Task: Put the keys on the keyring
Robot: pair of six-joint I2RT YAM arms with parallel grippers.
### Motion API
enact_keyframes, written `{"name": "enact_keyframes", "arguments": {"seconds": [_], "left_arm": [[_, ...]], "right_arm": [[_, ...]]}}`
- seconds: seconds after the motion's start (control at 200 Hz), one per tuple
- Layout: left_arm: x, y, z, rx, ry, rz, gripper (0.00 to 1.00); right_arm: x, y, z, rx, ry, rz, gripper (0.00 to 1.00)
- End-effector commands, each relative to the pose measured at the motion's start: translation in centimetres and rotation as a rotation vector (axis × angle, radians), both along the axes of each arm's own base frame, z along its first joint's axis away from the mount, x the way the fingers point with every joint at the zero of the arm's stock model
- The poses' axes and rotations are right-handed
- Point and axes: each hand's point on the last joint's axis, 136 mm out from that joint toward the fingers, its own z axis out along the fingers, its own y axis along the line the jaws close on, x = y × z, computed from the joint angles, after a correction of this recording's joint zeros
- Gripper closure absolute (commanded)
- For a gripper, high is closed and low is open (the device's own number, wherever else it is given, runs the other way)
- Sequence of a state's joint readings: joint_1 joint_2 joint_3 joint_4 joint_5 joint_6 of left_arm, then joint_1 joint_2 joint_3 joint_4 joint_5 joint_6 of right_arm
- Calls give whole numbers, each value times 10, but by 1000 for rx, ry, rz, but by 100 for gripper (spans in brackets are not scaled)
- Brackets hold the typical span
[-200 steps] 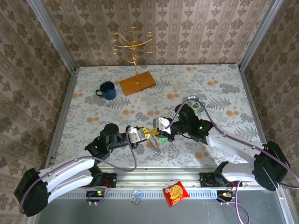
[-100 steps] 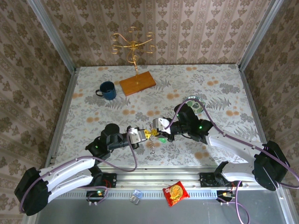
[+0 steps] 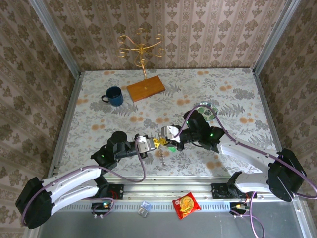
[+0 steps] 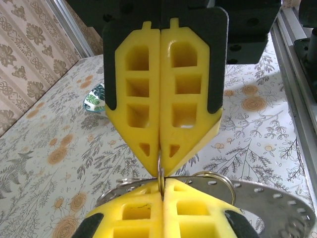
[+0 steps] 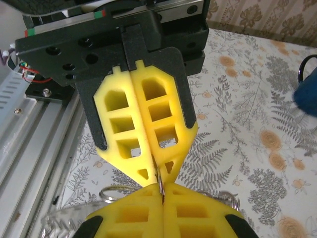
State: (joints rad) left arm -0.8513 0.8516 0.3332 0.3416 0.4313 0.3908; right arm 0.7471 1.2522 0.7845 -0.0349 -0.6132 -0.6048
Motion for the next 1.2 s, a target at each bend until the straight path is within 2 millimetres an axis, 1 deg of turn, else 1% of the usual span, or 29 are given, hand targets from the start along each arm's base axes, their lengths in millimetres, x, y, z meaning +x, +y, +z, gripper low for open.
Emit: {"name": "enact_keyframes", "arguments": {"seconds": [0.0, 0.02, 0.06, 0.13, 0.185, 0.27, 0.38, 0.505, 0.575, 0.645, 0.725, 0.78, 0.89, 1.02, 1.195], "left_arm": [[-3, -6, 21, -60, -63, -35, 100], [-3, -5, 20, -59, -62, -32, 99], [-1, -5, 20, -57, -64, -22, 93], [2, -2, 20, -55, -69, 6, 74], [6, 2, 19, -54, -77, 43, 63], [18, 14, 21, -61, -94, 143, 50], [33, 34, 29, -84, -114, 291, 41], [47, 61, 36, -103, -101, 464, 36], [54, 75, 38, -116, -73, 555, 36], [58, 85, 38, -125, -32, 618, 37], [60, 92, 35, -133, 30, 667, 37], [61, 94, 33, -139, 70, 684, 37], [63, 90, 29, -166, 153, 694, 37], [63, 78, 24, -189, 277, 682, 39], [64, 64, 5, -212, 477, 739, 42]], "right_arm": [[-8, 8, 12, 29, -2, 55, 100], [-7, 8, 13, 30, -7, 52, 100], [-6, 7, 14, 30, -15, 46, 100], [-2, 5, 15, 29, -45, 21, 100], [2, 2, 15, 21, -69, -4, 100], [10, -3, 14, -1, -97, -56, 100], [17, -9, 12, -27, -119, -110, 100], [29, -19, 7, -58, -105, -225, 100], [32, -24, 6, -65, -84, -274, 100], [35, -30, 8, -56, -60, -331, 100], [39, -35, 7, -55, -51, -384, 100], [43, -40, 7, -57, -48, -422, 100], [59, -54, 10, -49, -38, -540, 100], [73, -66, 14, -32, 1, -627, 100], [87, -79, 15, -32, 43, -725, 100]]}}
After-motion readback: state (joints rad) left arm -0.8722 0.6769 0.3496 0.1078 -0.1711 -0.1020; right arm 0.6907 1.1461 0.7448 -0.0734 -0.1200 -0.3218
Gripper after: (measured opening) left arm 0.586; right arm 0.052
